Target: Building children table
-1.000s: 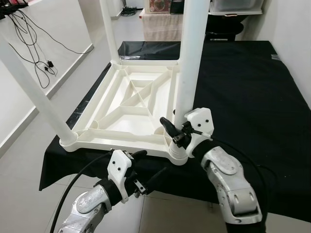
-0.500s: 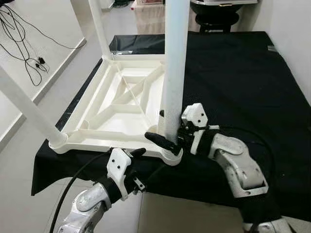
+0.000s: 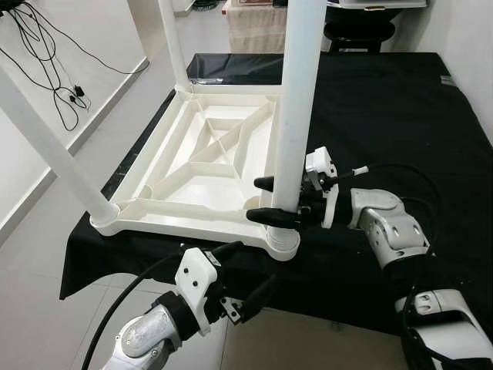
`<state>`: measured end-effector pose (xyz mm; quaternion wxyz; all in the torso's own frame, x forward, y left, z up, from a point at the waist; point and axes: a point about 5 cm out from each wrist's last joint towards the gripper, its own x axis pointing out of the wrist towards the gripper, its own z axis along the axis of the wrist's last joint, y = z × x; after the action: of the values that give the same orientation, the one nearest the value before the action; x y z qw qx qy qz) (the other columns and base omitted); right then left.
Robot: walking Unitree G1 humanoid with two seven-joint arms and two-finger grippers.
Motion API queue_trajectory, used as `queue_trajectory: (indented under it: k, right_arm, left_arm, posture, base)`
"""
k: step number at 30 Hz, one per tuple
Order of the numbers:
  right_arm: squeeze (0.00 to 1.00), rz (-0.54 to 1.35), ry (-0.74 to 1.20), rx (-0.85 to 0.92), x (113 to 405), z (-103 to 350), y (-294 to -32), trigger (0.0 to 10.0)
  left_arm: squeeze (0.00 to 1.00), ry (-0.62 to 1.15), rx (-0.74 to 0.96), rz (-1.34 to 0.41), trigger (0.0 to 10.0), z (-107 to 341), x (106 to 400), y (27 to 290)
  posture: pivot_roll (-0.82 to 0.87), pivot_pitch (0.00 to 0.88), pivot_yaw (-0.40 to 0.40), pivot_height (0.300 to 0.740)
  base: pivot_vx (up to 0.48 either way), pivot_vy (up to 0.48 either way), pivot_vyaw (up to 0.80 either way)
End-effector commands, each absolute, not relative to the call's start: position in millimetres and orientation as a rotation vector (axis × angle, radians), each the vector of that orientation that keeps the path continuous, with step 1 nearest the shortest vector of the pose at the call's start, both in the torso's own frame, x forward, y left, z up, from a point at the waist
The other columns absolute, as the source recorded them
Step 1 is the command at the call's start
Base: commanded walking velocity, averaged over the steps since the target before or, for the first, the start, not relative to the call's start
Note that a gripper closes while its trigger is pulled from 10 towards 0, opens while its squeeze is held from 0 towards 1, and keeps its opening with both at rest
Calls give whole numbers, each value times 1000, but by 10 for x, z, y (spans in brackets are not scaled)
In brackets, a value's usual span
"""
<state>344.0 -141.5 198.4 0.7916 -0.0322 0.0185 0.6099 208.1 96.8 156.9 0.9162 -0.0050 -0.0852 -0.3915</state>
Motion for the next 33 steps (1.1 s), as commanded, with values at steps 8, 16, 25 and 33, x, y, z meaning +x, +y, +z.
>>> queue_trajectory:
  k: [8, 16, 25, 33]
  right_arm:
    - [0, 1133, 161, -94, 3427, 1634, -1636, 0]
    - [0, 694, 177, -128, 3370, 1453, -1850, 0]
    - [0, 286, 196, -96, 2773, 1296, -1706, 0]
    - [384, 314, 133, -72, 2994, 1444, -1718, 10000]
  left_arm:
    - [0, -162, -10, -756, 10000, 1585, 1986, 1001]
    - [0, -138, -12, -710, 10000, 1566, 1915, 1051]
    - [0, -96, -63, -661, 10000, 1489, 1833, 1133]
    - [0, -83, -83, -666, 10000, 1474, 1835, 1129]
  posture:
    - [56, 150, 52, 740]
    - [84, 144, 38, 740]
    - [58, 149, 60, 740]
    - [53, 147, 64, 740]
  base:
    - [0, 0, 0]
    - [0, 0, 0]
    - [0, 0, 0]
    - [0, 0, 0]
